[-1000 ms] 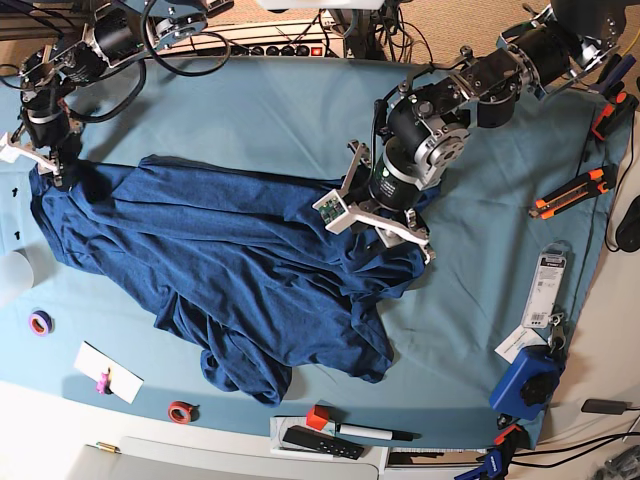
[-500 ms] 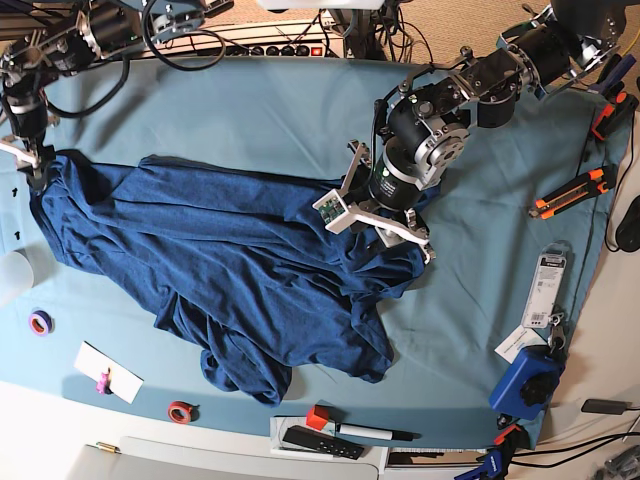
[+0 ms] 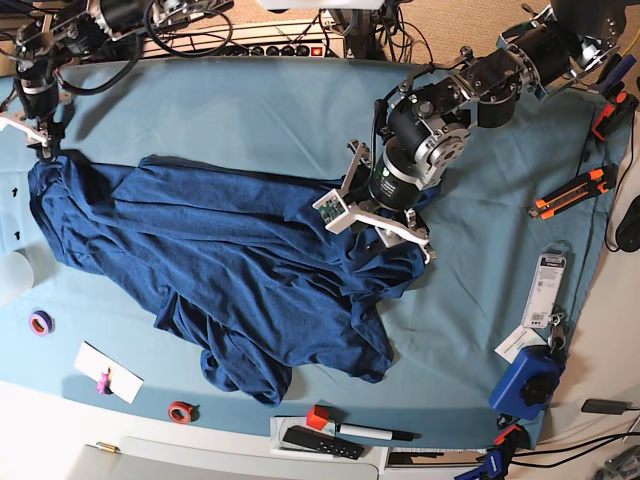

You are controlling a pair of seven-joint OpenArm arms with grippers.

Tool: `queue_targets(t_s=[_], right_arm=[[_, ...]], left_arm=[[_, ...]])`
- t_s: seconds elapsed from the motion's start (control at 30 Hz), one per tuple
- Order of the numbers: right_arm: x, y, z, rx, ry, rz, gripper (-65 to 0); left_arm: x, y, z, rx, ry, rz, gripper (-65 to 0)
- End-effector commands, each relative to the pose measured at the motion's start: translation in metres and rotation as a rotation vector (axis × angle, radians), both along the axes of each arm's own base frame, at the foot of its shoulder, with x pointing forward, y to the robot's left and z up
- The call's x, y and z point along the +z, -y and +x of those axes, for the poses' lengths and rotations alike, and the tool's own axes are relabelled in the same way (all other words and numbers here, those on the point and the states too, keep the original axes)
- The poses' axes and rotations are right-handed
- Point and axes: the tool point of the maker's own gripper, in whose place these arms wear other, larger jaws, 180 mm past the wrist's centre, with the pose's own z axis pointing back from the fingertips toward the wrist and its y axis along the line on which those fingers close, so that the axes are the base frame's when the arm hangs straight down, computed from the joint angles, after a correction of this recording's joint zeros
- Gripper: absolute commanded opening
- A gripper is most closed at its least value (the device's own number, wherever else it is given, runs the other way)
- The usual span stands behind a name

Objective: Layout the t-shirt on the table in an organized manner, then fold the t-shirt properly
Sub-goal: 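Hold the fabric with the left gripper while the right gripper adjusts its edge, then drag the held fabric with the left gripper out toward the left arm's side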

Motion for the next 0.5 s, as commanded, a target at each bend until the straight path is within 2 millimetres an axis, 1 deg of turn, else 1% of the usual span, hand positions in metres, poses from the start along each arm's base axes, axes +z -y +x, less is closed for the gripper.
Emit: queue_targets(t_s=[0.0,0.1,0.2,0.33,0.47], right_arm=[[0.011,0.009,0.008,-0.008,0.044,-0.02,-38.5],[-0.006,0.008,0.018,-0.01,0.054,0.053,-38.5],[-0.015,0.007,0.03,-0.018,0.078,0.1,-38.5],[-0.017,0.008,0.045,-0.021,0.095,0.123,-38.5],[-0.01,0.013,0.054,-0.022,0.1,0.104,-38.5]], left_arm=[[0.015,0.002,0.007,-0.004,0.052,-0.021,-38.0],[0.015,0.002,0.007,-0.004,0.052,-0.021,-38.0],[0.015,0.002,0.007,-0.004,0.052,-0.021,-38.0],[0.015,0.002,0.007,-0.003,0.052,-0.021,-38.0],[0.015,0.002,0.007,-0.003,0.051,-0.021,-38.0]])
